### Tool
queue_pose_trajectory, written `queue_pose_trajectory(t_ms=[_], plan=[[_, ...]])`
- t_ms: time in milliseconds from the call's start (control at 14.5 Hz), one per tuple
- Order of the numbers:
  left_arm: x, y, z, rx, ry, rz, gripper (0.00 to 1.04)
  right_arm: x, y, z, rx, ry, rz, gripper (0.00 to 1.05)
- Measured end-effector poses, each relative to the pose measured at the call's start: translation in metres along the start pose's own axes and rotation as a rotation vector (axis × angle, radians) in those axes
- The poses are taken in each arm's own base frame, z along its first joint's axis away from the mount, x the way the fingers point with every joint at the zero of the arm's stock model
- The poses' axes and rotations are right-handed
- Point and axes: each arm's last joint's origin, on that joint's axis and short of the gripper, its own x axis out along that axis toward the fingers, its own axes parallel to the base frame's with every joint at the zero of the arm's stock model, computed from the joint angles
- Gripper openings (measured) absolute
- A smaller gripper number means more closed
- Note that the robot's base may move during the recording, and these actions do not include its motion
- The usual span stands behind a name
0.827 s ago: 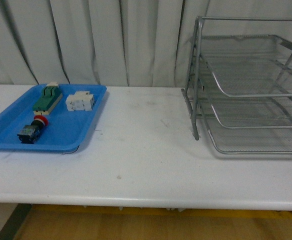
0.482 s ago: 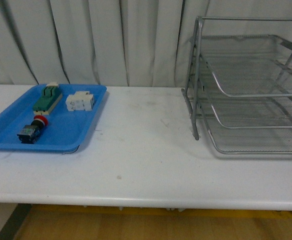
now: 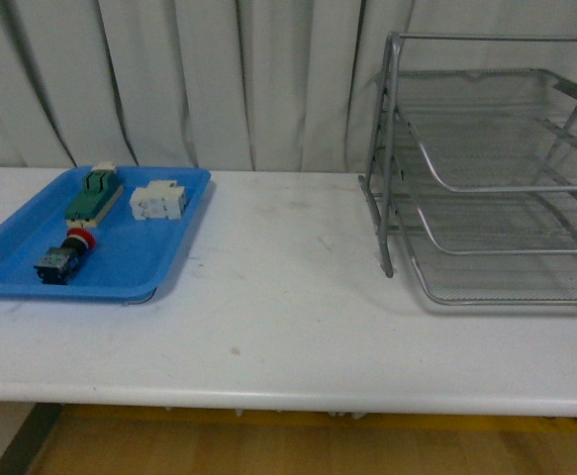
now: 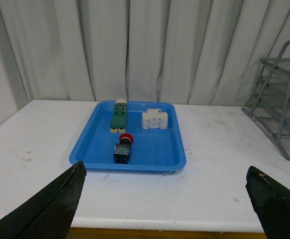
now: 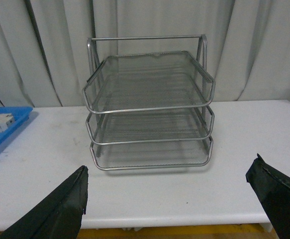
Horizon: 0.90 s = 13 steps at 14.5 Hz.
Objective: Place button on rack with both arms
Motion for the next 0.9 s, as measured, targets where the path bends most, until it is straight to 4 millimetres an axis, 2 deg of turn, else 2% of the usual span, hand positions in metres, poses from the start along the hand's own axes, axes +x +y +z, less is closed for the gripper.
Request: queue_pose_trajectory(t_ms=[895], plan=[[0.0000,0.0000,0.0000,0.000,0.000,0.000,0.98,0.0000,0.0000,0.0000,0.000,0.000,0.000,0.98]])
